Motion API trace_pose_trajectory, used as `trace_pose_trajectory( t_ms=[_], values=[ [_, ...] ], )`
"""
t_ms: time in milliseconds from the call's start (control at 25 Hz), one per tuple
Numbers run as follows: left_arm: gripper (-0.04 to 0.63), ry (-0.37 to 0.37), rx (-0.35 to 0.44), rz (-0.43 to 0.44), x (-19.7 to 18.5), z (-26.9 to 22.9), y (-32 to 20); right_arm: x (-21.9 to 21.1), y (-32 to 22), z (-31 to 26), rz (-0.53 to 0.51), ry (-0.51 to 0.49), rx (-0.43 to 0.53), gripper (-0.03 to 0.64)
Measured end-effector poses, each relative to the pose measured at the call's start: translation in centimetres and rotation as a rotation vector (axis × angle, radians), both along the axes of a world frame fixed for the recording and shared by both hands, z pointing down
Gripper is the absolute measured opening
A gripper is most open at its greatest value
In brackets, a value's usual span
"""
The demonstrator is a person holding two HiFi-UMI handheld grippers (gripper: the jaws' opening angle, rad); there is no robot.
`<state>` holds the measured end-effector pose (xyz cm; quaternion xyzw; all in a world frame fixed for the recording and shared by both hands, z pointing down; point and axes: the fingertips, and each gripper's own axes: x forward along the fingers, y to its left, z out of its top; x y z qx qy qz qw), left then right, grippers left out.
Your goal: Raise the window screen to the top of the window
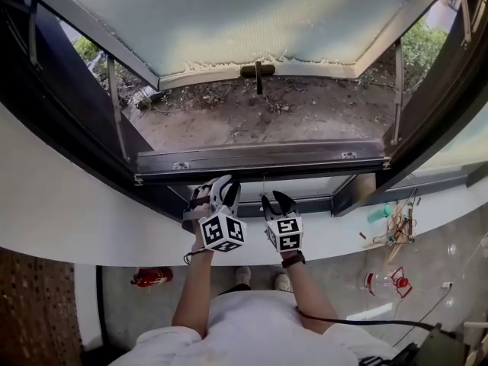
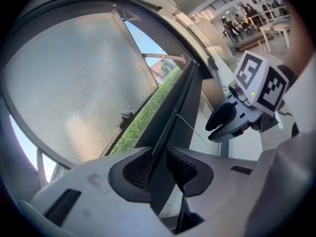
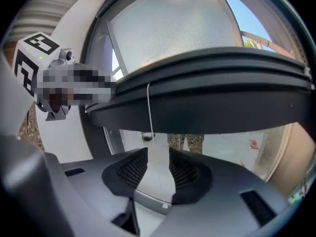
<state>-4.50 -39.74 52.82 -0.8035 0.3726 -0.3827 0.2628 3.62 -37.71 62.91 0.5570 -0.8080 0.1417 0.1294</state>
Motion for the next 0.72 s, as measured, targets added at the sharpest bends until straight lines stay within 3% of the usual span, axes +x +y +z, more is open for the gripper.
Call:
trace_pose_trajectory(
  t_ms=[160,280,480,720],
  values=[
    [0.067,-0.156,0.027,0.050,0.2,0.5,-0.3,0.1,-0.4,2.9,0.008,0.000,-0.064,0.127],
    [0.067,-0.191,0.035,0.060,0.1,0.7,-0.6,-0.6,-0.9,4.4,-0.028,0.001,-0.079,0.129],
    [0.067,-0.178,0.038,0.060,0.2,0.7,-0.6,-1.3,-2.0,5.8,-0.050,-0.017,-0.093,0.127],
    [0.067,-0.078,-0.016,0.045,0.3,0.6,-0.5,-2.5,-2.6,8.4,-0.090,-0.018,-0.145,0.127]
  ],
)
